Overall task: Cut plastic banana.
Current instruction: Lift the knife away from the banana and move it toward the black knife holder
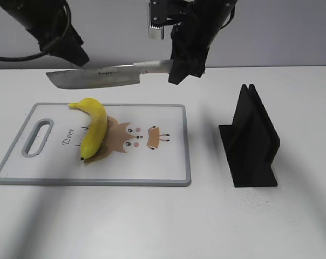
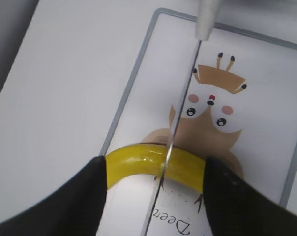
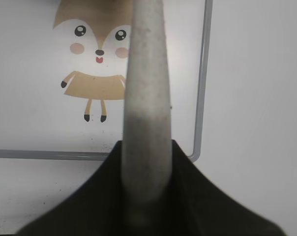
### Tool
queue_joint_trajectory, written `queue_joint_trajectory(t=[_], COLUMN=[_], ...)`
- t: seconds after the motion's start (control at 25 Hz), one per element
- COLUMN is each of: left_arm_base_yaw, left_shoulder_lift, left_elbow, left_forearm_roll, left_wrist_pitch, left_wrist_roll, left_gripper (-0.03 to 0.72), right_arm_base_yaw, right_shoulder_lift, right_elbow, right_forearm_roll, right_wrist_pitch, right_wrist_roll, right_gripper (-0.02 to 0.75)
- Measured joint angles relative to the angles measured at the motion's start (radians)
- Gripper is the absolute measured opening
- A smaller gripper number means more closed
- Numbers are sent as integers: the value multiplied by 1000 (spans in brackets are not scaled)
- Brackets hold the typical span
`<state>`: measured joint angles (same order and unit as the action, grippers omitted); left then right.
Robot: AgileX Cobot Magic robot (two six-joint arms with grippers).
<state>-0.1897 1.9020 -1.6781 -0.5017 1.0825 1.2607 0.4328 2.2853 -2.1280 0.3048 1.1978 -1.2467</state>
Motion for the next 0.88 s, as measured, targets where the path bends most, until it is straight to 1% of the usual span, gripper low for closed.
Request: queue_joint_trajectory(t=[0.12,0.28,0.44,0.56,0.72,0.88], left_arm_base_yaw=[29,79,134,170,198,201], left_shoulder_lift=[-27,-82,-159,-215,-274,-304], left_elbow=[0,0,0,0,0,0], left_forearm_roll=[10,38,50,53,93,207], left_wrist_pitch=[-4,-8,-37,-41,-10,103], left_wrist_roll=[-100,-184,-294,-393,-565,-790], left_gripper=[594,591,591,591,591,585], right_arm_base_yaw=[0,0,0,0,0,0], right_shoulder_lift=[-28,-85,-166,-228,-303,-368], right_elbow=[1,18,97,169,236,242], right_forearm_roll=[-2,-2,-20,-47,-57,-58], right_wrist_pitch=[0,1,1,2,4,5], right_wrist_roll=[45,109,129,193,390,618], right_gripper=[180,180,180,180,180,180])
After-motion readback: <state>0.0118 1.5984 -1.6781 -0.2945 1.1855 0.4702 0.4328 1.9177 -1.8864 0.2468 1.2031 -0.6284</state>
